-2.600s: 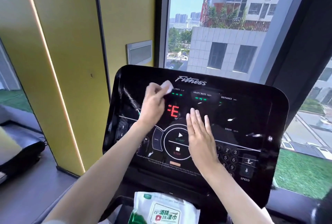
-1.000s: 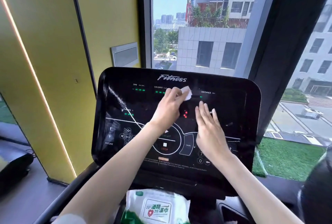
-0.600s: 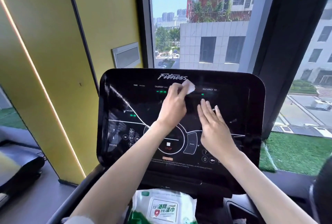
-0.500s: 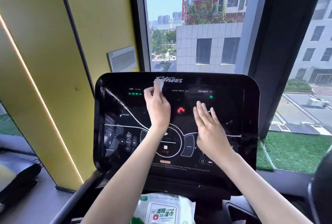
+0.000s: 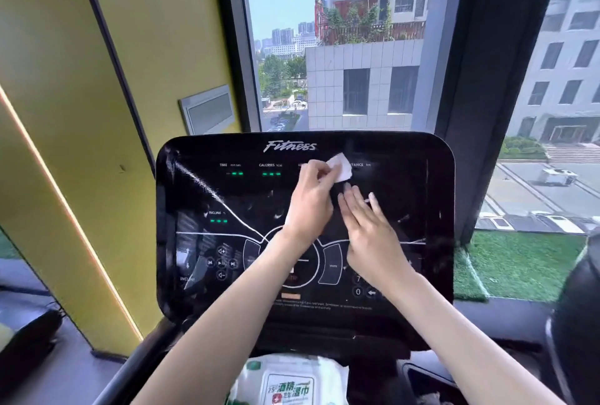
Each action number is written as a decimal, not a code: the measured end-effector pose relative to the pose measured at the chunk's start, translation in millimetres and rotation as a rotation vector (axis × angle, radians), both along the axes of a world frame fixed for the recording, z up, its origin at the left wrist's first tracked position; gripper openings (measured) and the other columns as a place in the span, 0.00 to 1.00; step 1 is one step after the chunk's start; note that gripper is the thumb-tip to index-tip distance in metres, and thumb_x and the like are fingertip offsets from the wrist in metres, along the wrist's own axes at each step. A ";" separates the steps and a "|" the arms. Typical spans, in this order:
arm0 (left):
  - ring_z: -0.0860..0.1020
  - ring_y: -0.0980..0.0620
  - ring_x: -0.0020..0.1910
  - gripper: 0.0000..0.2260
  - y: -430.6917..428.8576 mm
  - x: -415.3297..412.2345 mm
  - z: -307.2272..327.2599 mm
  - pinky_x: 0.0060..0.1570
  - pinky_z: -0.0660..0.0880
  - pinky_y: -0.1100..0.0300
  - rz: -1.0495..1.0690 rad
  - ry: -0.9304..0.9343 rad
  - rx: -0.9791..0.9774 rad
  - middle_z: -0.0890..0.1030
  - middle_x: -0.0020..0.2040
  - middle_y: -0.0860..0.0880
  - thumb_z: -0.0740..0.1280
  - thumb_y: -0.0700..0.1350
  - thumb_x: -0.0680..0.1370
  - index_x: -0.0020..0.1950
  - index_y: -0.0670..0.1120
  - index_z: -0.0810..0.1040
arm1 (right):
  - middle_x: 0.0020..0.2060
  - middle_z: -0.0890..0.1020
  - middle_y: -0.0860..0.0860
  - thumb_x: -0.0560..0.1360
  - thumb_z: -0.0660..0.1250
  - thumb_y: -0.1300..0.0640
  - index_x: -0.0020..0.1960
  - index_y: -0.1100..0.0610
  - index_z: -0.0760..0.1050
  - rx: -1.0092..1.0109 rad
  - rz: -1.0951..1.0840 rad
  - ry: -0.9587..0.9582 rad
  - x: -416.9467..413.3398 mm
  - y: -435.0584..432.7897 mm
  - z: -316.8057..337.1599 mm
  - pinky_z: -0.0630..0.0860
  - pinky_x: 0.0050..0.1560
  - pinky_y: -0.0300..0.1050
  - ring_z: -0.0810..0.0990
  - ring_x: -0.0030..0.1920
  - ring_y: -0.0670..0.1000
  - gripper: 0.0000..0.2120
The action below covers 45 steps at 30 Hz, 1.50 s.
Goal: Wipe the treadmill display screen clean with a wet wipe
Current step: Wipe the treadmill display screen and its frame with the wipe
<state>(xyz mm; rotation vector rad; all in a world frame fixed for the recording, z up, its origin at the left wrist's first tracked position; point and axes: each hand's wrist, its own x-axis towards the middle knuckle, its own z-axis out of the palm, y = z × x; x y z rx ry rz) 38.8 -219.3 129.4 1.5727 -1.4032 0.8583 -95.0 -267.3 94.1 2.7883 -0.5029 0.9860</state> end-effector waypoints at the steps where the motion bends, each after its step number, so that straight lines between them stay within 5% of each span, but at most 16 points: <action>1: 0.73 0.43 0.47 0.20 1.9 6.0 1.3 0.44 0.75 0.54 0.001 0.005 -0.006 0.73 0.48 0.39 0.61 0.23 0.69 0.56 0.37 0.79 | 0.71 0.63 0.64 0.61 0.63 0.72 0.70 0.70 0.62 0.004 -0.002 -0.009 -0.4 -0.3 0.9 0.56 0.72 0.57 0.60 0.73 0.59 0.36; 5: 0.72 0.45 0.45 0.21 6.2 13.1 -0.6 0.48 0.73 0.59 0.210 0.428 -0.261 0.72 0.47 0.39 0.60 0.23 0.70 0.58 0.38 0.78 | 0.71 0.63 0.64 0.61 0.64 0.74 0.70 0.70 0.62 0.034 -0.001 -0.030 3.2 5.1 -1.2 0.56 0.72 0.57 0.60 0.72 0.59 0.37; 10: 0.72 0.43 0.45 0.18 -1.5 -12.8 4.0 0.38 0.76 0.53 0.019 -0.026 0.069 0.73 0.46 0.40 0.58 0.29 0.70 0.55 0.38 0.78 | 0.69 0.66 0.63 0.63 0.64 0.73 0.69 0.70 0.64 0.043 0.011 -0.064 -5.2 0.9 5.7 0.54 0.73 0.53 0.61 0.72 0.57 0.34; 15: 0.70 0.44 0.44 0.24 -4.6 -8.6 -4.7 0.47 0.68 0.62 0.236 0.425 -0.227 0.72 0.46 0.38 0.59 0.23 0.68 0.61 0.38 0.77 | 0.70 0.65 0.61 0.64 0.62 0.76 0.70 0.69 0.63 0.093 -0.072 -0.172 -35.6 -4.7 -4.8 0.54 0.73 0.51 0.60 0.73 0.55 0.33; 21: 0.72 0.42 0.45 0.23 -23.9 -40.2 2.6 0.44 0.76 0.51 -0.039 -0.007 0.104 0.73 0.46 0.39 0.59 0.23 0.66 0.58 0.36 0.77 | 0.71 0.64 0.62 0.65 0.65 0.73 0.70 0.69 0.62 0.121 -0.189 -0.120 -53.5 -8.8 -17.6 0.54 0.72 0.53 0.60 0.73 0.57 0.33; 26: 0.72 0.43 0.45 0.20 -20.1 -20.5 -0.6 0.48 0.70 0.60 0.212 0.489 -0.247 0.71 0.47 0.38 0.60 0.26 0.72 0.63 0.38 0.75 | 0.70 0.66 0.64 0.61 0.66 0.74 0.69 0.70 0.63 0.109 -0.196 -0.086 -52.1 -11.1 -18.9 0.51 0.72 0.53 0.63 0.71 0.58 0.36; 31: 0.72 0.44 0.45 0.21 -30.9 -45.8 -3.1 0.44 0.76 0.53 -0.105 -0.027 0.121 0.73 0.47 0.40 0.61 0.25 0.69 0.59 0.37 0.77 | 0.69 0.66 0.65 0.62 0.65 0.73 0.68 0.71 0.65 0.087 -0.205 -0.084 -50.9 -12.7 -17.8 0.52 0.72 0.54 0.63 0.71 0.58 0.33; 36: 0.72 0.46 0.44 0.20 -30.3 -33.2 -0.3 0.48 0.70 0.64 0.077 0.384 -0.185 0.72 0.47 0.39 0.61 0.26 0.73 0.63 0.38 0.75 | 0.69 0.66 0.64 0.60 0.65 0.73 0.68 0.70 0.64 0.068 -0.198 -0.057 -53.7 -13.5 -17.6 0.52 0.71 0.55 0.64 0.71 0.58 0.35; 41: 0.73 0.44 0.44 0.19 -43.7 -50.5 5.6 0.40 0.76 0.53 -0.230 -0.103 0.184 0.72 0.47 0.43 0.61 0.27 0.71 0.59 0.38 0.77 | 0.68 0.67 0.64 0.61 0.67 0.70 0.68 0.70 0.65 0.048 -0.211 -0.030 -55.1 -16.1 -16.6 0.52 0.70 0.55 0.64 0.71 0.58 0.35; 45: 0.72 0.44 0.44 0.20 -46.7 -35.0 21.3 0.45 0.74 0.55 -0.101 0.143 0.029 0.73 0.45 0.40 0.61 0.24 0.70 0.57 0.38 0.78 | 0.69 0.67 0.63 0.60 0.68 0.71 0.68 0.69 0.65 0.041 -0.214 -0.011 -55.7 -16.0 -16.3 0.50 0.71 0.55 0.64 0.71 0.57 0.36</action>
